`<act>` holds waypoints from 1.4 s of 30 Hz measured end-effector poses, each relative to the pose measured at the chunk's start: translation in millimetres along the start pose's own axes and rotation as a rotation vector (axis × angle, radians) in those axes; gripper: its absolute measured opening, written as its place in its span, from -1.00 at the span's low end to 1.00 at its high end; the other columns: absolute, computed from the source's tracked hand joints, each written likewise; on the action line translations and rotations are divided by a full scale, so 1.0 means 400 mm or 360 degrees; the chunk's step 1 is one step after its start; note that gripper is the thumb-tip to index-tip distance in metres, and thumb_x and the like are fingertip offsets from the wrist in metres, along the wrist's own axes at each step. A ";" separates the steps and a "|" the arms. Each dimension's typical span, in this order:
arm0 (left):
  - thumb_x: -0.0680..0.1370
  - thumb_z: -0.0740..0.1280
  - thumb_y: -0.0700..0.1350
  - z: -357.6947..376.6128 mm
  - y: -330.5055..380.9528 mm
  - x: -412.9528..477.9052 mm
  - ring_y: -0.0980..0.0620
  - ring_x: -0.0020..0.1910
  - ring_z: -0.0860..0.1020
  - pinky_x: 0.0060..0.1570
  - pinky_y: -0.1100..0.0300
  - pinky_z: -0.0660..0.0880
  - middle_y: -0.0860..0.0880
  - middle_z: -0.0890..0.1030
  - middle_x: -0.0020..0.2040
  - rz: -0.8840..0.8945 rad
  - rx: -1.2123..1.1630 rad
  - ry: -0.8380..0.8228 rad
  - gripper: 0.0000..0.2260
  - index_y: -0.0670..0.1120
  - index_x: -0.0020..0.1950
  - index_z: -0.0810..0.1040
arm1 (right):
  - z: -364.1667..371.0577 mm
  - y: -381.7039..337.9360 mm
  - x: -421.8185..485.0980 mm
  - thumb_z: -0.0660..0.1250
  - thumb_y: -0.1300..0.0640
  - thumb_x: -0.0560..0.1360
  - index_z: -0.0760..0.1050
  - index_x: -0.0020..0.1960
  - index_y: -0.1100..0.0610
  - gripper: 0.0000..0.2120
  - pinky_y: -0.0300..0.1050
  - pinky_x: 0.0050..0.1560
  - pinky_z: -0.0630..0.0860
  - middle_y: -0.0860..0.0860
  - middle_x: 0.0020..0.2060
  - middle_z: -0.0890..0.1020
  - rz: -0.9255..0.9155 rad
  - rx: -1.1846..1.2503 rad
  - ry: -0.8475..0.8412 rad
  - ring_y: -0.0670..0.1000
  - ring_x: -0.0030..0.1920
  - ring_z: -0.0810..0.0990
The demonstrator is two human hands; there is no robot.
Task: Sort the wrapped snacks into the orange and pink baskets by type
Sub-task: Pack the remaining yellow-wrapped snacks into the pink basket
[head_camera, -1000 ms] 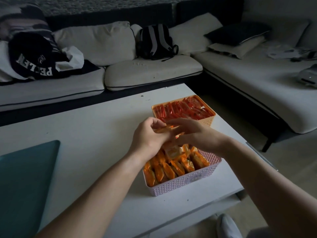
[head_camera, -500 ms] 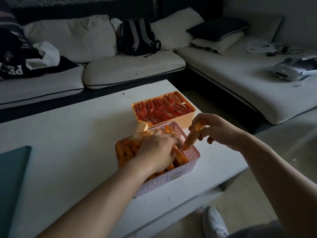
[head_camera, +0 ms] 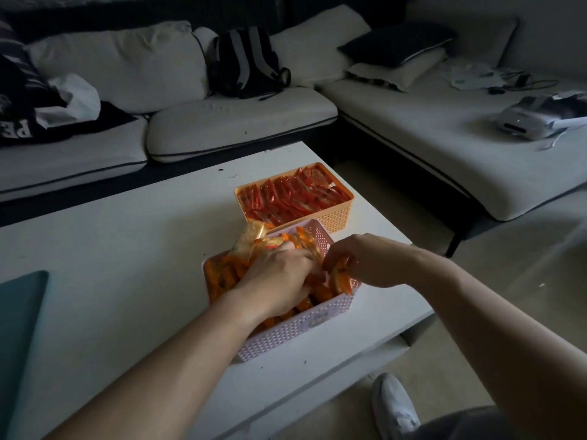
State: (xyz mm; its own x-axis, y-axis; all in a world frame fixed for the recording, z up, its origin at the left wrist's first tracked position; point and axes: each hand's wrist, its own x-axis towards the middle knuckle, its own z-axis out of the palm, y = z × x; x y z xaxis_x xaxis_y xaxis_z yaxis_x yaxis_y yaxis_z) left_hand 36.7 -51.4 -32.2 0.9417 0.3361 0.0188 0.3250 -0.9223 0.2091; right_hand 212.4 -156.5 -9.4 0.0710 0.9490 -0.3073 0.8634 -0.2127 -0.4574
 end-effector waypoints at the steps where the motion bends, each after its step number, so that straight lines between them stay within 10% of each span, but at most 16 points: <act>1: 0.58 0.37 -0.10 -0.005 -0.003 -0.001 0.00 0.23 0.47 0.17 0.12 0.48 0.13 0.60 0.28 0.0007 -0.0047 0.0035 -0.75 0.11 0.23 0.65 | -0.002 -0.005 0.000 0.18 0.21 0.67 0.52 0.31 -0.11 -0.67 -0.19 0.06 0.61 -0.15 0.17 0.53 0.0030 0.0060 -0.0028 -0.04 0.14 0.59; 6: 0.57 0.37 -0.09 -0.053 -0.049 -0.017 -0.01 0.15 0.48 0.01 0.15 0.44 0.07 0.59 0.21 -0.0371 -0.0014 0.0509 -0.79 0.10 0.19 0.61 | 0.013 -0.007 0.016 0.26 0.04 0.65 0.49 0.38 -0.03 -0.69 -0.18 0.02 0.66 -0.11 0.18 0.61 0.0113 -0.0015 -0.0029 -0.03 0.09 0.66; 10: 0.52 0.39 0.19 -0.048 -0.090 -0.041 -0.03 0.18 0.48 0.12 -0.03 0.53 0.09 0.49 0.26 -0.0704 -0.0071 0.0194 -0.60 0.17 0.33 0.45 | 0.035 -0.005 0.036 0.41 0.13 0.57 0.48 0.38 0.00 -0.61 -0.28 -0.14 0.65 -0.08 0.19 0.64 0.0060 -0.0098 0.0141 -0.03 0.04 0.66; 19: 0.40 0.59 0.07 -0.061 -0.098 -0.048 -0.06 0.22 0.50 0.23 -0.12 0.50 0.02 0.46 0.30 -0.0767 -0.0494 0.0062 -0.40 0.17 0.39 0.45 | 0.019 -0.051 0.051 0.40 0.01 0.57 0.53 0.22 0.03 -0.74 -0.28 -0.28 0.61 -0.10 -0.08 0.60 0.0130 -0.0239 0.0635 -0.12 -0.20 0.62; 26: 0.35 0.63 0.01 -0.080 -0.095 -0.044 0.05 0.00 0.57 -0.09 0.13 0.51 0.07 0.61 0.02 -0.0746 -0.0804 0.0417 -0.68 0.13 0.00 0.58 | 0.017 -0.116 0.068 0.41 0.06 0.56 0.48 0.39 0.00 -0.59 -0.24 0.00 0.62 -0.15 0.09 0.59 -0.0196 0.0608 0.0466 -0.12 0.04 0.63; 36: 0.58 0.44 -0.04 -0.081 -0.010 0.019 0.01 -0.03 0.71 0.02 0.02 0.67 0.01 0.72 -0.01 -0.0730 -0.1769 0.0705 -0.93 0.02 0.03 0.64 | -0.058 -0.049 0.045 0.57 0.18 0.42 0.48 0.37 -0.04 -0.43 -0.32 -0.16 0.55 -0.12 0.13 0.54 -0.0143 0.0410 0.0716 -0.09 0.04 0.58; 40: 0.65 0.28 -0.18 -0.031 -0.019 0.034 0.10 -0.07 0.62 -0.27 0.51 0.43 0.16 0.62 0.13 -0.0478 -0.0737 0.0313 -0.79 0.10 0.15 0.62 | -0.051 -0.002 0.055 0.57 0.18 0.42 0.47 0.32 -0.03 -0.46 -0.29 -0.19 0.55 -0.07 0.12 0.54 0.0009 0.0559 0.0890 -0.01 0.06 0.59; 42: 0.64 0.25 -0.18 0.012 -0.041 0.044 0.00 0.21 0.57 -0.09 0.33 0.53 0.09 0.54 0.35 -0.0344 -0.0320 0.0055 -0.70 0.18 0.21 0.61 | -0.040 0.010 0.060 0.56 0.18 0.43 0.46 0.34 -0.03 -0.45 -0.20 -0.11 0.63 -0.05 0.16 0.56 0.0014 0.0481 0.0910 -0.01 0.09 0.59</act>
State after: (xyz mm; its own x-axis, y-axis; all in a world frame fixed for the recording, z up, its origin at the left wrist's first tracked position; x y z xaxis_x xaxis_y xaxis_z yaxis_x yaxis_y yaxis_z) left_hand 48.3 -31.4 -40.1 0.8480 0.5298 -0.0148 0.4904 -0.7737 0.4011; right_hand 225.8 -130.8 -5.3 0.4046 0.9033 0.1429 0.6888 -0.1982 -0.6973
